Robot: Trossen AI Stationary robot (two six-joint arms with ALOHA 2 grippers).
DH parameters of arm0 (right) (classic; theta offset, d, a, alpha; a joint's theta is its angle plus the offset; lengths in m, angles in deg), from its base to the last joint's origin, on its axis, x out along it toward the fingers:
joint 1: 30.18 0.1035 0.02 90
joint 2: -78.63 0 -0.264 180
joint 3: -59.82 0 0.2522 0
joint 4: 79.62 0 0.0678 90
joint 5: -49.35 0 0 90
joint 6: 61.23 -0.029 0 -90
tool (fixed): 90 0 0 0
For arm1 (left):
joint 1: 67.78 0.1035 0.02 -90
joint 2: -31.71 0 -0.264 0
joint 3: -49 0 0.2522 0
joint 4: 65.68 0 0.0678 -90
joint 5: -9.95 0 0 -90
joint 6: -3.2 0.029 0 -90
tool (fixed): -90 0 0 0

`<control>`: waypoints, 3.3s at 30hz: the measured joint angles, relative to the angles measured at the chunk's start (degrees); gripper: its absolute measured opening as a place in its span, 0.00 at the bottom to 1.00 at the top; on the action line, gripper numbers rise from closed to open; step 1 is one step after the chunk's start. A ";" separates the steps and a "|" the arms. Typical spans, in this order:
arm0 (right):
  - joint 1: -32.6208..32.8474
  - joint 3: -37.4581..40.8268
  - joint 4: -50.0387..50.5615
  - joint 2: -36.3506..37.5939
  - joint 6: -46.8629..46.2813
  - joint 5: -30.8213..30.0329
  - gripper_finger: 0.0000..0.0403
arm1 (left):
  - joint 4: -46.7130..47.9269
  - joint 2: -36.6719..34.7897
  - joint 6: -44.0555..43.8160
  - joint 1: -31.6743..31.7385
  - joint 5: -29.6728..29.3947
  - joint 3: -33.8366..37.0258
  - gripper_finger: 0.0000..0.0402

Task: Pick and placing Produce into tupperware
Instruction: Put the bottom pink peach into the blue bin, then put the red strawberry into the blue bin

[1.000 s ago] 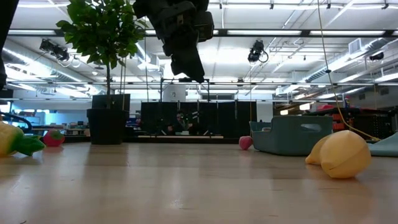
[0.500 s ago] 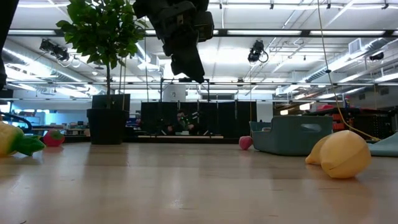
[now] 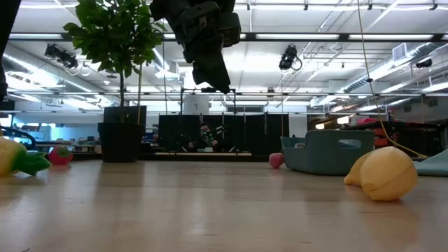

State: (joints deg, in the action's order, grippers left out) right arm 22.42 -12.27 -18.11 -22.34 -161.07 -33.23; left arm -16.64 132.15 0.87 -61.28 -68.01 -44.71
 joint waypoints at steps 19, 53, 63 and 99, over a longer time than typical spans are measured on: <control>-13.02 0.00 9.07 17.19 22.43 -38.96 0.07 | -0.24 0.00 0.15 0.00 -1.37 -0.02 0.30; -49.98 0.00 -2.38 8.41 61.58 -32.46 0.14 | 1.54 -0.02 0.36 0.02 -4.07 -0.02 0.25; -49.99 0.00 -2.34 8.41 62.57 -29.27 0.32 | 4.01 -0.02 -3.01 0.00 -4.33 -0.02 0.24; -47.17 0.00 -2.17 25.09 70.14 -37.62 0.45 | 38.90 -0.02 -31.10 -16.99 -17.83 -0.02 0.32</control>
State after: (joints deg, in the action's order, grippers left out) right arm -24.75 -12.27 -20.28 2.75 -90.93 -70.85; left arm 22.26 132.13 -30.23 -78.27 -85.85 -44.73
